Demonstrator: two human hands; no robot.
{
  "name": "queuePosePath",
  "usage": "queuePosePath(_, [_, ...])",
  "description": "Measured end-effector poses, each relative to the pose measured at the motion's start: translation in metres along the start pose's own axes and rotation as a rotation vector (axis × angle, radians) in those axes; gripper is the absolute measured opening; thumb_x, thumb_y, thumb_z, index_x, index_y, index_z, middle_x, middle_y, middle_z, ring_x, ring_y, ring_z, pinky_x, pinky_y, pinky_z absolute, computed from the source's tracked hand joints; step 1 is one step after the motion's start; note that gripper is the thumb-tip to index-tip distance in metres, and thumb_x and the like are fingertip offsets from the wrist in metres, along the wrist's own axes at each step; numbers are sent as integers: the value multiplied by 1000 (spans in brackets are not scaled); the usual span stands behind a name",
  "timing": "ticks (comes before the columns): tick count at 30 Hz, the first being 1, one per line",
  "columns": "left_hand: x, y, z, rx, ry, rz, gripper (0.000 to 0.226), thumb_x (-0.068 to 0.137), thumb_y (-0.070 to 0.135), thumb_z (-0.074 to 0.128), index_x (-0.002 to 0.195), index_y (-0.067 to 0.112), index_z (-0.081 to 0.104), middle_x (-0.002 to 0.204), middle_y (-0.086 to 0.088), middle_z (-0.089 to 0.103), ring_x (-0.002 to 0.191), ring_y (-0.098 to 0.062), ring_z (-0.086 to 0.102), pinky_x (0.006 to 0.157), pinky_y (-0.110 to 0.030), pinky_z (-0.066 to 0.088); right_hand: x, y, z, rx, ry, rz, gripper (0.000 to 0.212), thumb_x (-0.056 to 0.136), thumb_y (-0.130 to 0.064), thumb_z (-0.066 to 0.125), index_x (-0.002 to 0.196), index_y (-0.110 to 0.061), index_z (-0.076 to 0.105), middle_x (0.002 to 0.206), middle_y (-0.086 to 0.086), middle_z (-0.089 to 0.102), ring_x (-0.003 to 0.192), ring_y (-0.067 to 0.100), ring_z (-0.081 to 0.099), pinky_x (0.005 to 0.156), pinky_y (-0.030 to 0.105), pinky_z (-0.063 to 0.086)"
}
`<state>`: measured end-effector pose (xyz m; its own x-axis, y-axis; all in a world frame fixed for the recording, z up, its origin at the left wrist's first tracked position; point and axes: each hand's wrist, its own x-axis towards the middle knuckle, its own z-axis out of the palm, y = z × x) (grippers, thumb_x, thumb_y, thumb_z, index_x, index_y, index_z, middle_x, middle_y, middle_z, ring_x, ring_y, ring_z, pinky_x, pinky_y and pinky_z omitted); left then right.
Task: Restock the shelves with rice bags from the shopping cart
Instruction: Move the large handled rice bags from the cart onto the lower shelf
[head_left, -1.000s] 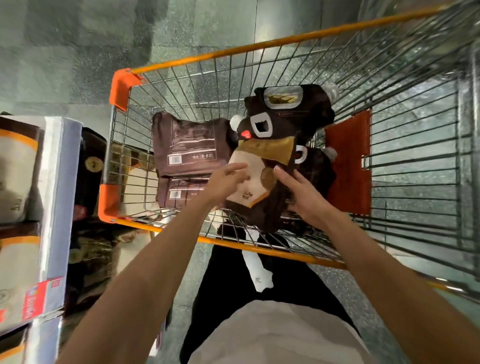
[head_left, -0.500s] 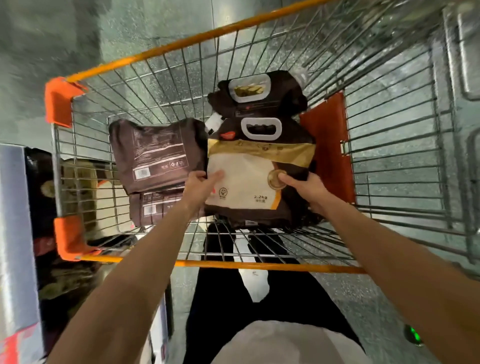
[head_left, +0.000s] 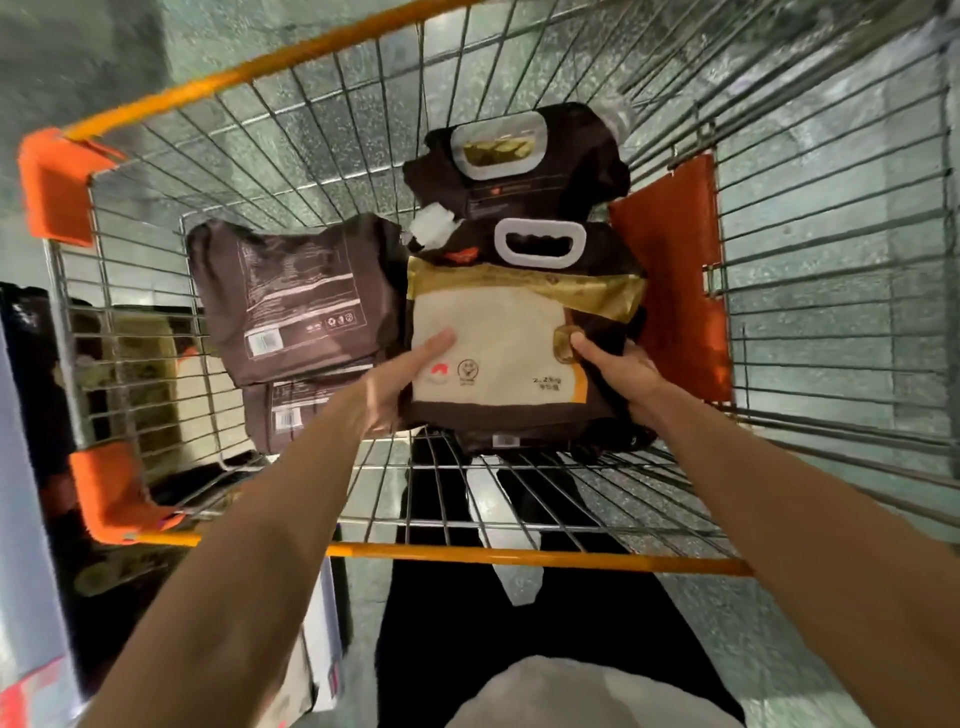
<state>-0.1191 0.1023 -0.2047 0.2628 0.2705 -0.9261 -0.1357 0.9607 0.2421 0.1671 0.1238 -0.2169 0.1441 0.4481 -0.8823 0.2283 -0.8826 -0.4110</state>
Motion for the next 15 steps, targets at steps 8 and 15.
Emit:
queuePosePath(8, [-38,6,41,46,72,32,36,89,29,69,118,7,65,104,-9,76,82,-18,75,61,-27,60,-20,-17,-25,17,-139,-32,86,50,-59,90,123,-24,61,112,0,71,98,18,70,86,36,57])
queuePosePath(15, [-112,20,53,235,318,267,42,66,39,86,97,14,72,82,3,77,81,-16,74,82,-35,60,-63,-50,-20,170,-394,-87,50,75,-34,80,119,-17,64,113,8,72,97,22,72,78,35,57])
